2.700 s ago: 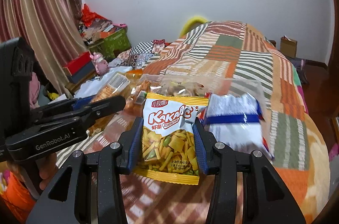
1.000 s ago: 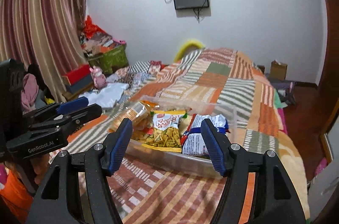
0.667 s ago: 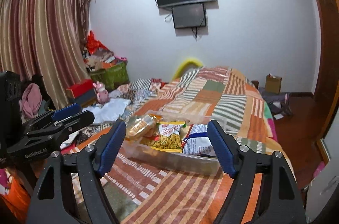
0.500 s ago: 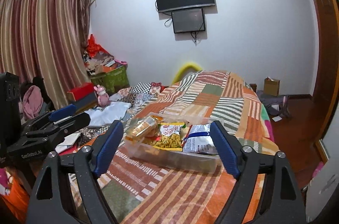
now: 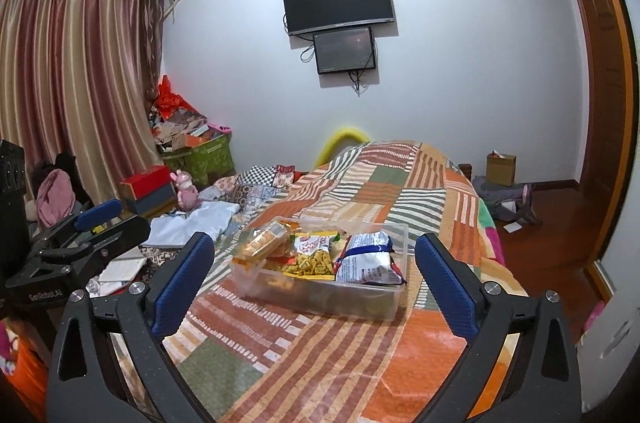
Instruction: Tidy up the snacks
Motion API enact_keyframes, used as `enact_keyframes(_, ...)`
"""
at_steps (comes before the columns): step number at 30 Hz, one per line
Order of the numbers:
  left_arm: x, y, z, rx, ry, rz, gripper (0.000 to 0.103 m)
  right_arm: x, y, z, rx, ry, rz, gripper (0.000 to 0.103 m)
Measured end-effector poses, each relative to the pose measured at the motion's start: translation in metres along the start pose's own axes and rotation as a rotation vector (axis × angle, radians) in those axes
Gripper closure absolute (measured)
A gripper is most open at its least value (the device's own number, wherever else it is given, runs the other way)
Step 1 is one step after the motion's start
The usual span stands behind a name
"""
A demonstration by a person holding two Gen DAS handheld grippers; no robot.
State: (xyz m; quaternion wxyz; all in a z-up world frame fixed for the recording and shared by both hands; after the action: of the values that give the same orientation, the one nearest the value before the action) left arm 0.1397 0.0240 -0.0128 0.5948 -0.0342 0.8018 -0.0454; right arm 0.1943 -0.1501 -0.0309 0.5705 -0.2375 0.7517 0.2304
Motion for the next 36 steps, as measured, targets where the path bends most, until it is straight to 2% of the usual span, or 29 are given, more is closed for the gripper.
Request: enact_keyframes(36, 0.0019, -0.0084, -0.0018, 0.01, 0.005, 0.013, 0.001, -0.0012, 0.0094, -0.0078, -0.014, -0.008, -0.005, 0.002)
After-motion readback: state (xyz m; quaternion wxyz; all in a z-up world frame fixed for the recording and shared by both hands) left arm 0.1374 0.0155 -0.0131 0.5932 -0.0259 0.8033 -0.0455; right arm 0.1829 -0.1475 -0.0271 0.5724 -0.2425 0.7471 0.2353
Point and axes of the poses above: each gripper's, at about its wrist camera, not at the fingertips, and z roughly the way its jaws point, y to its left, x to its underside, the point moved 8 cm from there along z, roughly the way its jaws point, and after that the axes turned 2 degrees about -z, right-handed, at the moved point
